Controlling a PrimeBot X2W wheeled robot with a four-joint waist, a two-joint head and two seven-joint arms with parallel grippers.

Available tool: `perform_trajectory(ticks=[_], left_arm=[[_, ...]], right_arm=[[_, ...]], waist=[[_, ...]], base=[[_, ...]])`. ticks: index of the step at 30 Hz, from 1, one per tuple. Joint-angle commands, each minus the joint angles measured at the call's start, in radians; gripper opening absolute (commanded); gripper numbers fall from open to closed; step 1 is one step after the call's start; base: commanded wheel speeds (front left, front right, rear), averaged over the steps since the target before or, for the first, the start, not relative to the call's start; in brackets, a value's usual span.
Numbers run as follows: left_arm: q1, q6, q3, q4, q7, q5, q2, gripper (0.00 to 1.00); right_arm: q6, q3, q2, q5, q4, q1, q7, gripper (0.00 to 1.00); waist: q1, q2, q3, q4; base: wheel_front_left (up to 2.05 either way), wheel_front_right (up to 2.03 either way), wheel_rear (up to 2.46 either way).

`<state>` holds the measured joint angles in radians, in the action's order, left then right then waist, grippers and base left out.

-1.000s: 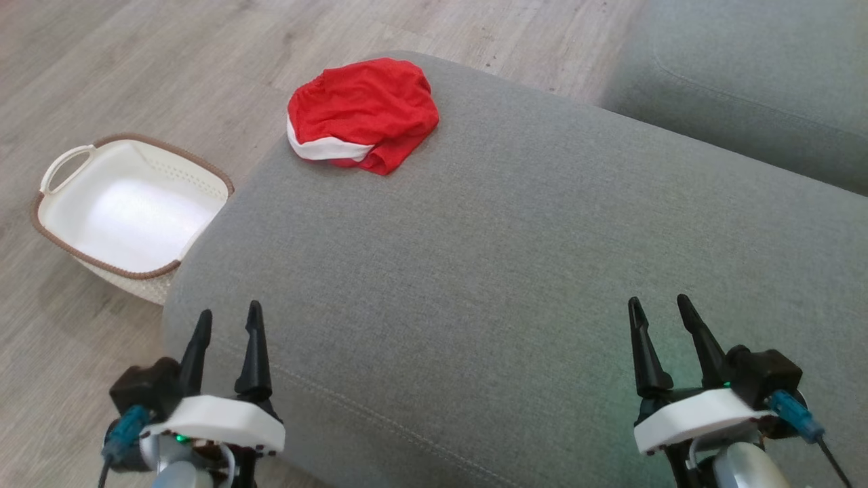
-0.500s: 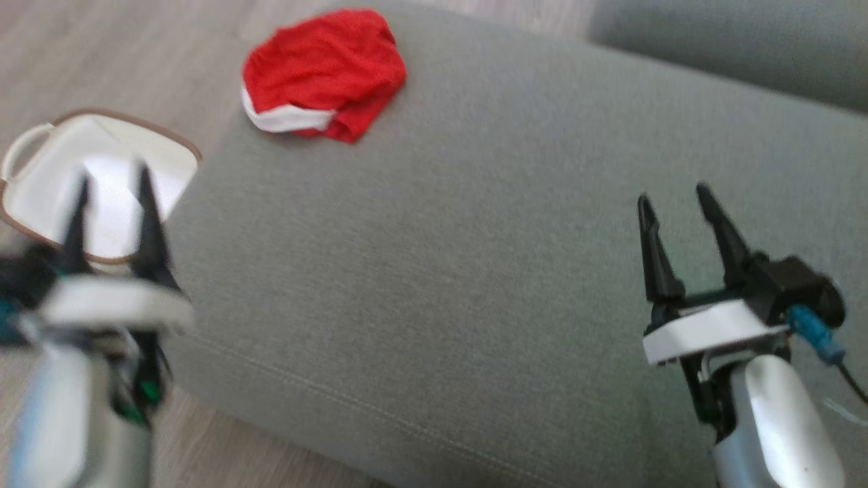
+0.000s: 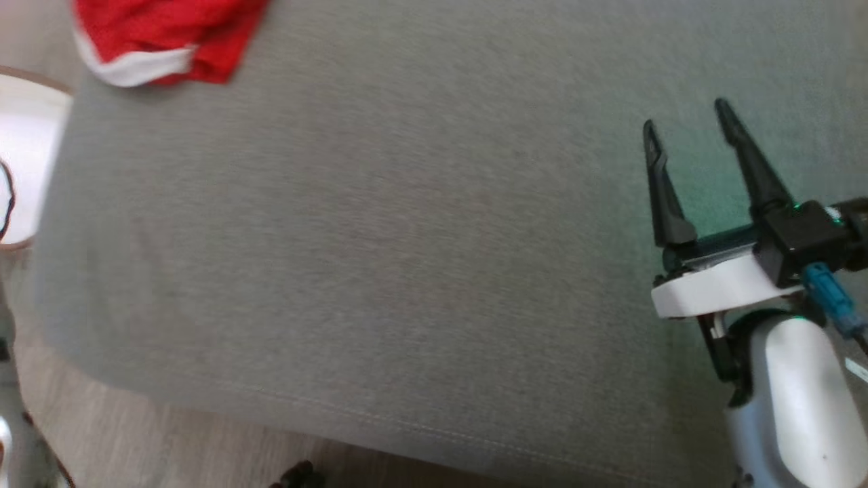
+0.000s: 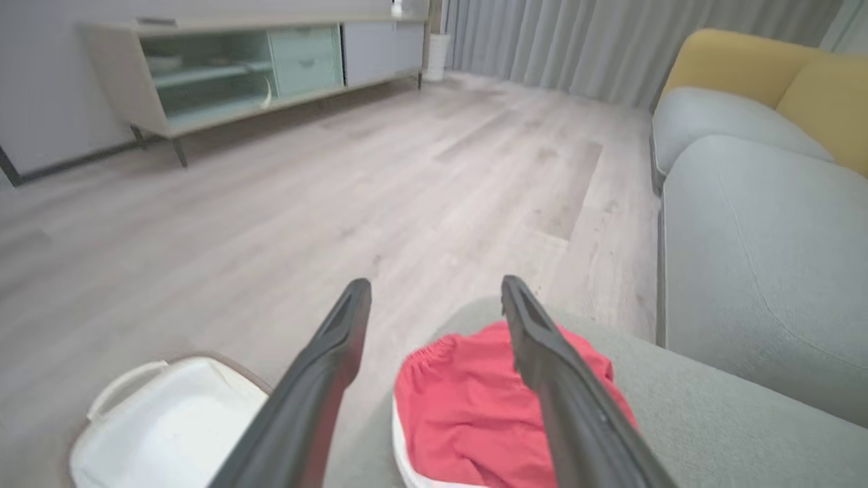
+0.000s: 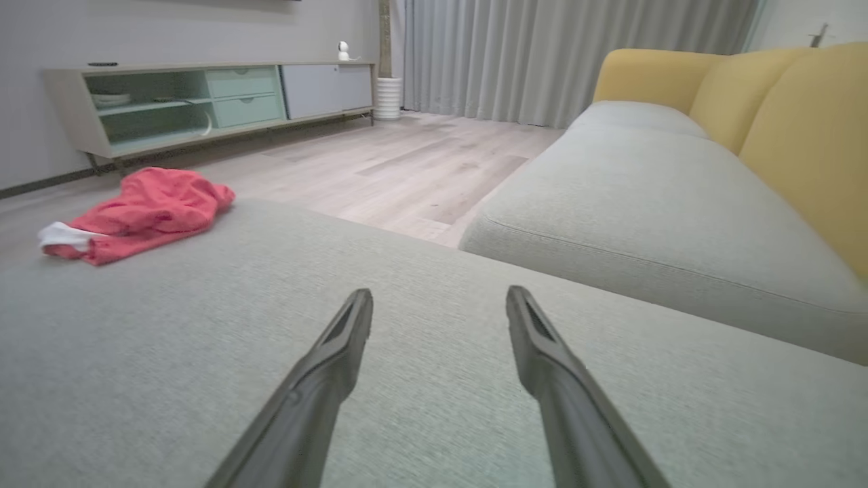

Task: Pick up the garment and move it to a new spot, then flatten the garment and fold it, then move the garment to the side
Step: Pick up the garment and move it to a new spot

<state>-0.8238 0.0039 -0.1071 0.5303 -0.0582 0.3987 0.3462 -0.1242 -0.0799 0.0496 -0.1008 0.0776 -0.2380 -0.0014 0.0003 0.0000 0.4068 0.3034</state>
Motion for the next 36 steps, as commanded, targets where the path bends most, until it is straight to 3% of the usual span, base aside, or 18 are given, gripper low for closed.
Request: perform_trajectory(ticks=[1, 10, 19, 20, 21, 23, 36], left_arm=[[-0.042, 0.008, -0.037, 0.019, -0.021, 0.022, 0.048, 1.0], [-0.157, -0.049, 0.016, 0.247, 0.0, 0.035, 0.003, 1.0], [-0.256, -0.074, 0.079, 0.419, 0.001, 0.004, 0.011, 1.0], [-0.26, -0.076, 0.082, 0.435, -0.005, 0.004, 0.013, 0.8], [-0.265, -0.077, 0.083, 0.448, -0.009, 0.006, 0.015, 0.4], [-0.272, -0.076, 0.085, 0.472, -0.013, 0.006, 0.02, 0.0], [-0.302, -0.083, 0.098, 0.538, 0.029, 0.011, 0.038, 0.0]], right_arm=[[-0.007, -0.025, 0.002, -0.017, 0.066, -0.011, 0.013, 1.0], [-0.007, 0.005, 0.02, -0.043, 0.219, 0.005, 0.058, 1.0], [-0.007, 0.001, 0.022, -0.056, 0.282, 0.013, 0.056, 1.0], [-0.007, 0.003, 0.021, -0.056, 0.284, 0.013, 0.054, 1.0], [-0.007, 0.004, 0.021, -0.055, 0.285, 0.012, 0.053, 1.0], [-0.007, 0.006, 0.02, -0.054, 0.283, 0.012, 0.05, 1.0], [-0.007, 0.015, 0.008, -0.037, 0.246, 0.0, 0.017, 1.0]], waist=[[-0.0003, 0.0, 0.095, -0.086], [-0.0003, 0.0, 0.209, -0.124], [-0.0003, 0.0, 0.25, -0.143], [-0.0003, 0.0, 0.25, -0.145], [-0.0003, 0.0, 0.25, -0.147], [-0.0003, 0.0, 0.25, -0.15], [-0.0003, 0.0, 0.212, -0.156]], base=[[0.0, 0.0, 0.0], [0.0, 0.0, 0.0], [0.0, 0.0, 0.0], [0.0, 0.0, 0.0], [0.0, 0.0, 0.0], [0.0, 0.0, 0.0], [0.0, 0.0, 0.0]])
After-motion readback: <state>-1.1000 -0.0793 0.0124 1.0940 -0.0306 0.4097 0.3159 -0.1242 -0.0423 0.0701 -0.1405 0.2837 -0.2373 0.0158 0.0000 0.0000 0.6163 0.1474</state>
